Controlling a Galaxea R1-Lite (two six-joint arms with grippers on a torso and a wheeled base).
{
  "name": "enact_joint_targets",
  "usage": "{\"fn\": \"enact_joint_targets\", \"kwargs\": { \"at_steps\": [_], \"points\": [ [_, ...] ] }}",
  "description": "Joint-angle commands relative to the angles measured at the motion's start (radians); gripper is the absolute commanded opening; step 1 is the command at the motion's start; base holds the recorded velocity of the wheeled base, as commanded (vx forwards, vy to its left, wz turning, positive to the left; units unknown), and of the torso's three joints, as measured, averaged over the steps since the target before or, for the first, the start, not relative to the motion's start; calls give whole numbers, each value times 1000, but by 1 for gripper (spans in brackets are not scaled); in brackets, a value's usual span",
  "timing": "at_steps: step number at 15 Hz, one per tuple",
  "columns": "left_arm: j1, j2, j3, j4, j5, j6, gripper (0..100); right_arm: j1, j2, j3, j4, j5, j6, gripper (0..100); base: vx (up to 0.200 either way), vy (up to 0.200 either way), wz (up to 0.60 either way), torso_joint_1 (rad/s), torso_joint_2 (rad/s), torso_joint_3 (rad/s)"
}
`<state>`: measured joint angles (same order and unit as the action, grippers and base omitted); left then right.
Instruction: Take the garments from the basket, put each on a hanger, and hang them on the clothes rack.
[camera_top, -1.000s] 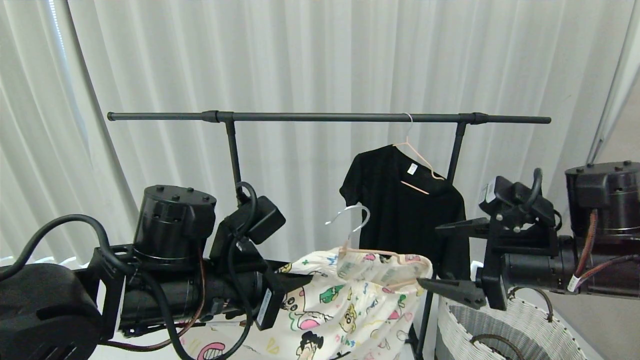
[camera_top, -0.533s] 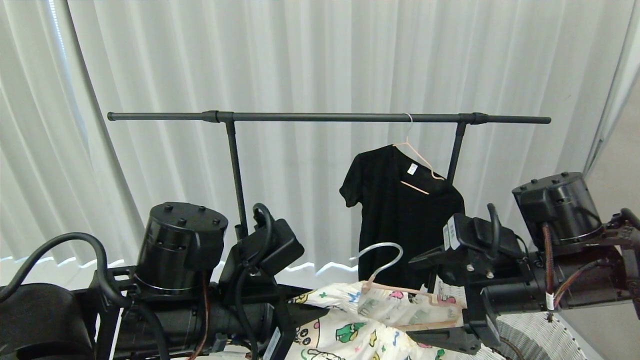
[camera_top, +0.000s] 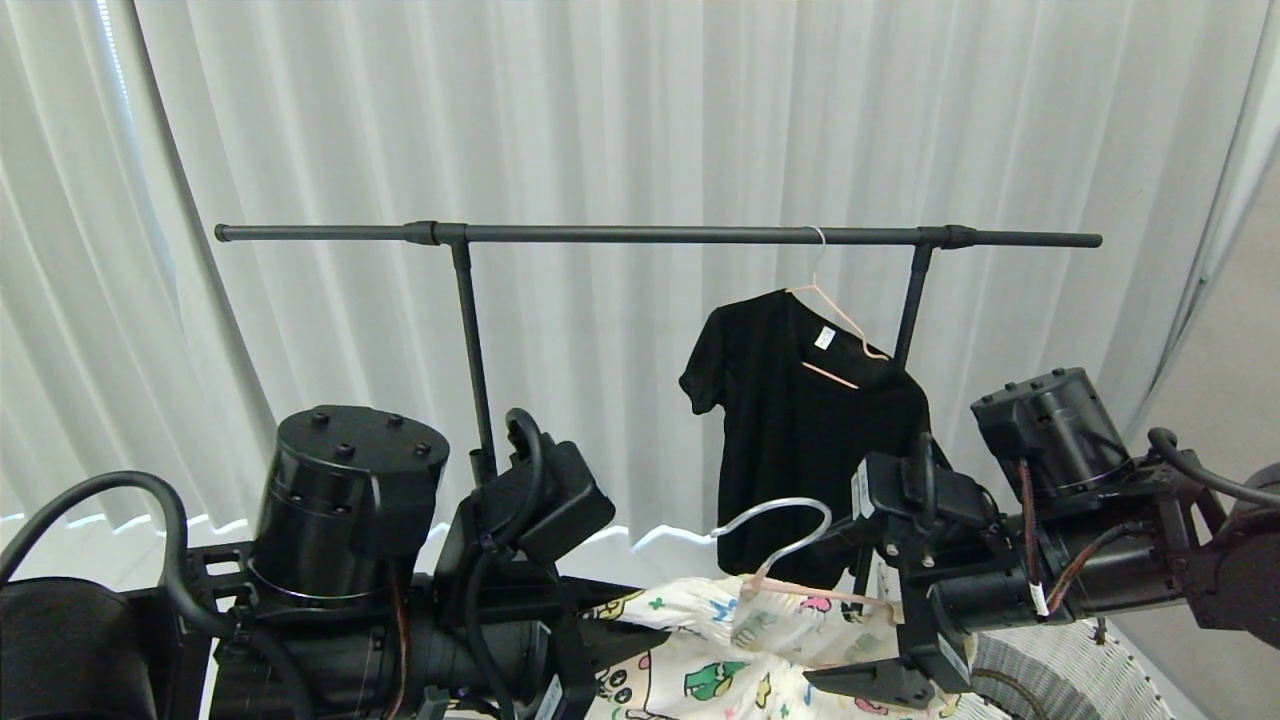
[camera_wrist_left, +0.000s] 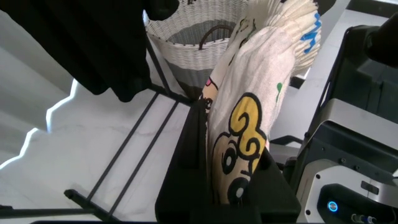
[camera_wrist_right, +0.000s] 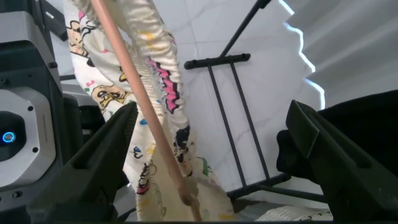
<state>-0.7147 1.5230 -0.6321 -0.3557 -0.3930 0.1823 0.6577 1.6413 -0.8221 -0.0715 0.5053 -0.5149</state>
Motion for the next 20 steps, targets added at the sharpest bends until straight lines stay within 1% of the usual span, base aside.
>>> {"fn": "enact_joint_targets", "kwargs": {
  "at_steps": [1, 2, 5, 7, 9, 10, 16, 19, 20],
  "points": [
    [0, -3, 0, 0, 0, 0, 0, 0, 11, -3, -1, -1, -1, 100, 0, 0, 0, 0, 0, 0],
    [0, -1, 0, 0, 0, 0, 0, 0, 11, -6, -1, -1, -1, 100, 0, 0, 0, 0, 0, 0],
    [0, 13, -3, 0, 5, 2, 0, 36, 11, -51, 2, -4, 1, 100, 0, 0, 0, 0, 0, 0],
    [-8, 26, -14, 0, 9, 2, 0, 65, 23, -98, 71, -53, 3, 100, 0, 0, 0, 0, 0, 0],
    [-12, 26, -15, 0, 16, 0, 0, 71, 29, -103, 79, -59, 4, 100, 0, 0, 0, 0, 0, 0],
    [-12, 25, -17, 0, 17, 0, 0, 71, 29, -101, 79, -59, 4, 0, 0, 0, 0, 0, 0, 0],
    [-12, 20, -17, -2, 17, 0, 0, 68, 29, -107, 71, -77, 6, 0, 0, 0, 0, 0, 0, 0],
    [-12, 20, -18, -2, 36, 2, 0, 68, 25, -104, 15, -77, 1, 0, 0, 0, 0, 0, 0, 0],
    [-12, 23, -18, -2, 56, 0, 100, 68, 18, -104, -5, -77, -1, 0, 0, 0, 0, 0, 0, 0]
  ]
}}
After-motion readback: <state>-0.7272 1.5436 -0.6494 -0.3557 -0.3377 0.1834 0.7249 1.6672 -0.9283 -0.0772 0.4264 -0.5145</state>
